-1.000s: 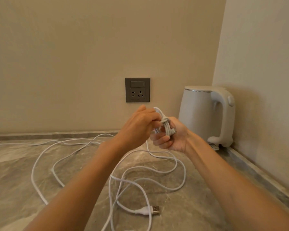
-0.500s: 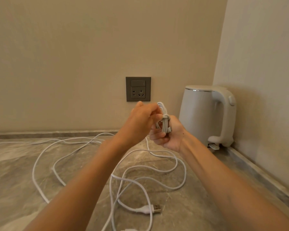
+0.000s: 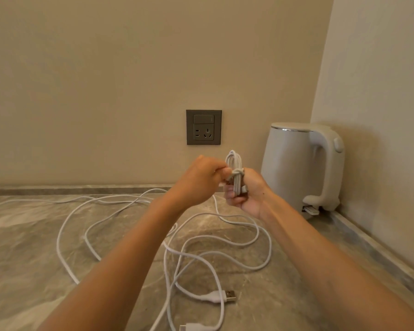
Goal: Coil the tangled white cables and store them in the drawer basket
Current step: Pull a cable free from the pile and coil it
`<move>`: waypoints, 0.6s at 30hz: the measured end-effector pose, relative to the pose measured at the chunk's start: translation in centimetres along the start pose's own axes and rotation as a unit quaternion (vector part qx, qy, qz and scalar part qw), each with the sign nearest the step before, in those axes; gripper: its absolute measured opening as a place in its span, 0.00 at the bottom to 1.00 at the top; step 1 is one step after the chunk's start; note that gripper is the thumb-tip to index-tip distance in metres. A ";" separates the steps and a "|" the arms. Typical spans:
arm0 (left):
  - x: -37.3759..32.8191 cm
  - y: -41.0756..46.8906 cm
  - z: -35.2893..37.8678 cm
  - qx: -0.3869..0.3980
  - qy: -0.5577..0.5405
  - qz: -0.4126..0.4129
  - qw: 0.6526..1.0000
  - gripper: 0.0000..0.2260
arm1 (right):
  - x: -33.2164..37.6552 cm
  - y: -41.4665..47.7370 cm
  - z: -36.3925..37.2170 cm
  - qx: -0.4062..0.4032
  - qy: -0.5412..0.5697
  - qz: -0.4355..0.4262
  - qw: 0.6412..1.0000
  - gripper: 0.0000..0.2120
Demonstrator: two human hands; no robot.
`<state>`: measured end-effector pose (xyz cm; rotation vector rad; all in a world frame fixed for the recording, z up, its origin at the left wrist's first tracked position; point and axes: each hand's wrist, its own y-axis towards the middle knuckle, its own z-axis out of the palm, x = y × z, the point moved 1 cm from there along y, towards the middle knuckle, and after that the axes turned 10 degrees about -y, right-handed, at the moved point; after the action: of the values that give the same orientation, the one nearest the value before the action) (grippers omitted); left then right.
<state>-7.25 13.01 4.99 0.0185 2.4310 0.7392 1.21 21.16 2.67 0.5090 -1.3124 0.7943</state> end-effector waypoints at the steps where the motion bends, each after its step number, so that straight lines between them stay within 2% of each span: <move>1: -0.1 -0.1 -0.2 -0.002 -0.018 -0.019 1.000 0.13 | 0.0 0.0 0.1 -0.006 -0.009 -0.001 1.000 0.19; 6: -0.3 -1.0 -0.8 -0.049 -0.117 -0.116 0.985 0.16 | -0.3 0.2 0.4 -0.057 -0.131 -0.021 0.989 0.22; 9: -0.1 -1.8 -1.5 -0.060 -0.145 -0.184 0.970 0.20 | -0.3 -0.3 1.2 0.020 -0.178 -0.003 0.984 0.26; 12: 0.4 -3.2 -2.8 -0.076 -0.135 -0.235 0.960 0.16 | -0.2 -1.2 2.1 0.126 -0.187 0.024 0.974 0.25; 15: 1.2 -4.9 -4.4 -0.094 -0.160 -0.281 0.942 0.10 | 0.0 -2.1 3.1 0.161 -0.175 0.027 0.971 0.18; 18: 1.2 -7.0 -6.3 -0.117 -0.174 -0.299 0.931 0.09 | 0.1 -3.1 4.9 0.162 -0.235 -0.005 0.958 0.11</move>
<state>-10.59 4.09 4.97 -0.6066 1.8460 0.6618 0.37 15.58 4.06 1.0133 -1.6187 0.9205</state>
